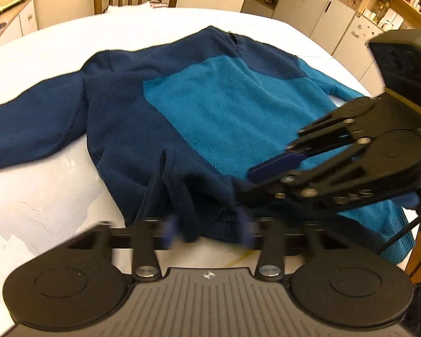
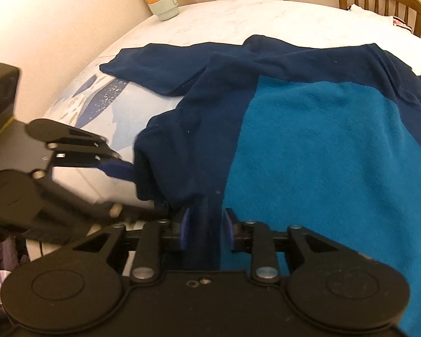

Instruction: Fold clothes

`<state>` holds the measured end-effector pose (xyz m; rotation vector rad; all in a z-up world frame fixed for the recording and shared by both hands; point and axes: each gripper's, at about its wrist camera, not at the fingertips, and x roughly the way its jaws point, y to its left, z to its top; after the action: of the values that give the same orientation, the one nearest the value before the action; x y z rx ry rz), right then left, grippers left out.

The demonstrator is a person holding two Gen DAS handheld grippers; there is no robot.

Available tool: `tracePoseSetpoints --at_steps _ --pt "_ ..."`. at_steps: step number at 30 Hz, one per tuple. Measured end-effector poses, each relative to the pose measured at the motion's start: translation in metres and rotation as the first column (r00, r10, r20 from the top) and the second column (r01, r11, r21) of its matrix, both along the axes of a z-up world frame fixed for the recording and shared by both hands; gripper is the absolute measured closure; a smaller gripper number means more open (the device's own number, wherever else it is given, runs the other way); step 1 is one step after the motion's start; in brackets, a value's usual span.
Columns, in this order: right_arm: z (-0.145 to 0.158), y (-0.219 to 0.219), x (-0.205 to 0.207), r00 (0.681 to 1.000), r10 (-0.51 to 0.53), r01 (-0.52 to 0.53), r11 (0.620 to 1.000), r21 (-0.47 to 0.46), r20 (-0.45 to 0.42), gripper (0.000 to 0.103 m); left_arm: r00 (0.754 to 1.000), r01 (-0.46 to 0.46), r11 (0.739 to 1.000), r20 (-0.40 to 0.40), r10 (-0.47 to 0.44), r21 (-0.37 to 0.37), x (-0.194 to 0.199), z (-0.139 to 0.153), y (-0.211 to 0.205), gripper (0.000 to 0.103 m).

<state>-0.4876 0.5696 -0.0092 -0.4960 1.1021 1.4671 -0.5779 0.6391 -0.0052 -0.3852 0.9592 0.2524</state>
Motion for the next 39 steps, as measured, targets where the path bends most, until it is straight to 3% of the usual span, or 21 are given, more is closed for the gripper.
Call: tracePoseSetpoints --at_steps 3,5,8,13,20,24,28,32,39 --pt "0.010 -0.019 0.009 1.000 -0.002 0.001 1.000 0.018 0.020 0.000 1.000 -0.023 1.000 0.001 0.023 -0.021 -0.004 0.003 0.003 0.094" --pt "0.014 -0.035 0.016 0.999 -0.006 0.005 1.000 0.020 0.053 0.000 0.999 -0.045 0.998 0.012 0.045 -0.034 -0.014 0.008 0.006 0.099" --pt "0.015 -0.054 0.026 0.994 -0.032 0.033 0.999 -0.006 0.109 0.000 0.995 -0.094 0.993 0.027 0.096 -0.069 -0.038 0.017 0.011 0.100" --pt "0.010 -0.074 0.035 0.989 -0.091 0.095 0.995 -0.035 0.118 0.000 0.989 -0.146 0.983 -0.009 0.146 -0.114 -0.085 0.023 0.011 0.100" --pt "0.018 -0.101 0.020 0.984 -0.054 0.064 0.996 -0.055 0.169 0.000 0.981 -0.168 0.972 -0.122 0.149 -0.164 -0.139 0.015 -0.009 0.100" --pt "0.028 -0.138 0.013 0.976 -0.045 0.070 0.991 -0.113 0.211 0.000 0.980 -0.168 0.967 -0.142 0.142 -0.194 -0.151 0.004 -0.020 0.100" --pt "0.028 -0.184 0.017 0.969 -0.135 0.178 0.963 -0.205 0.206 0.000 0.982 -0.162 0.965 -0.134 0.137 -0.205 -0.154 -0.006 -0.024 0.100" --pt "0.021 -0.232 0.021 0.940 -0.288 0.330 0.904 -0.271 0.182 0.000 0.986 -0.142 0.969 -0.115 0.120 -0.203 -0.152 -0.008 -0.022 0.100" --pt "0.016 -0.258 0.011 0.900 -0.405 0.434 0.865 -0.252 0.160 0.000 0.988 -0.106 0.976 -0.127 0.082 -0.188 -0.147 -0.011 -0.021 0.100"
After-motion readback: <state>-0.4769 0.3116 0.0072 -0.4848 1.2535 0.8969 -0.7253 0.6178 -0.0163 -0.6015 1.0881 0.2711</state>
